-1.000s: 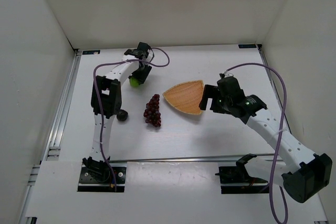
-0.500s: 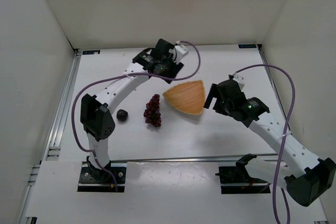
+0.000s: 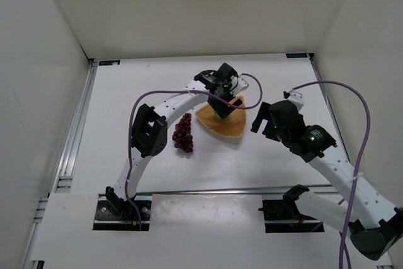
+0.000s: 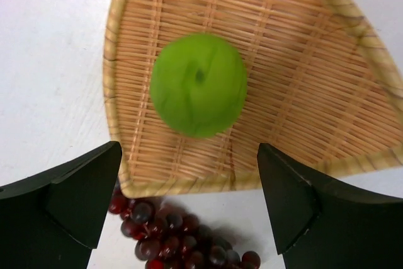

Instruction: Place and organize the fake fruits in the fruit bowl

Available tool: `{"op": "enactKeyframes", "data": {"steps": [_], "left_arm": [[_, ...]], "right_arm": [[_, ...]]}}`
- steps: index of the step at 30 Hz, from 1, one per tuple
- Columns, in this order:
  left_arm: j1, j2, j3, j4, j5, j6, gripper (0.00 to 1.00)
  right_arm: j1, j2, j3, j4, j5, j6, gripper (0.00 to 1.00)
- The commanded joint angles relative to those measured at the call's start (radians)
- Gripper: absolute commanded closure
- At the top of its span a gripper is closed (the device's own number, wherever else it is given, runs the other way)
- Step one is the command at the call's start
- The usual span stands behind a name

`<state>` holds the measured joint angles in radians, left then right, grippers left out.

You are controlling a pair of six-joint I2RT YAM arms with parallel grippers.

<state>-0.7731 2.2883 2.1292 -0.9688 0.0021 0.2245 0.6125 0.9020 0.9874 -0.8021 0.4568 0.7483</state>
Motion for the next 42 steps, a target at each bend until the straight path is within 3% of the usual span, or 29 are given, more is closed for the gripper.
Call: {"op": "enactKeyframes", "data": {"steps": [1, 8, 13, 19, 23, 29, 32, 33, 35, 37, 42], "left_arm": [[-0.026, -0.161, 0.057, 0.019, -0.025, 0.007, 0.0], [0.009, -0.389, -0.012, 0.044, -0.146, -0.033, 0.0], [0.226, -0.598, -0.21, 0.062, -0.197, -0.057, 0.0], [0.513, -0.806, -0.498, 0.062, -0.177, -0.066, 0.0], [0.656, -0.915, -0.705, 0.071, -0.151, -0.086, 0.0], [0.81, -0.99, -0.842, 0.071, -0.123, -0.105, 0.0], [0.872, -1.012, -0.896, 0.071, -0.081, -0.105, 0.0], [0.885, -1.026, -0.919, 0.071, -0.08, -0.105, 0.0], [0.894, -1.038, -0.937, 0.062, -0.067, -0.105, 0.0], [0.905, -1.038, -0.951, 0.062, -0.067, -0.085, 0.0], [0.905, -1.047, -0.96, 0.044, -0.054, -0.076, 0.0]], "right_arm": [[0.052, 0.058, 0.042, 0.015, -0.02, -0.104, 0.01], [0.292, 0.376, 0.212, 0.093, -0.053, -0.318, 0.01], [0.421, 0.679, 0.445, 0.116, -0.11, -0.395, 0.01], [0.434, 1.065, 0.752, 0.083, -0.223, -0.405, 0.01], [0.434, 1.204, 0.856, 0.073, -0.268, -0.405, 0.01], [0.434, 1.304, 0.895, 0.052, -0.239, -0.353, 0.01], [0.434, 1.313, 0.895, 0.052, -0.263, -0.352, 0.29], [0.434, 1.313, 0.886, 0.052, -0.273, -0.352, 0.45], [0.434, 1.287, 0.886, 0.052, -0.286, -0.343, 0.59], [0.434, 1.23, 0.886, 0.043, -0.287, -0.331, 0.81], [0.389, 0.995, 0.811, 0.043, -0.19, -0.273, 0.81]]}}
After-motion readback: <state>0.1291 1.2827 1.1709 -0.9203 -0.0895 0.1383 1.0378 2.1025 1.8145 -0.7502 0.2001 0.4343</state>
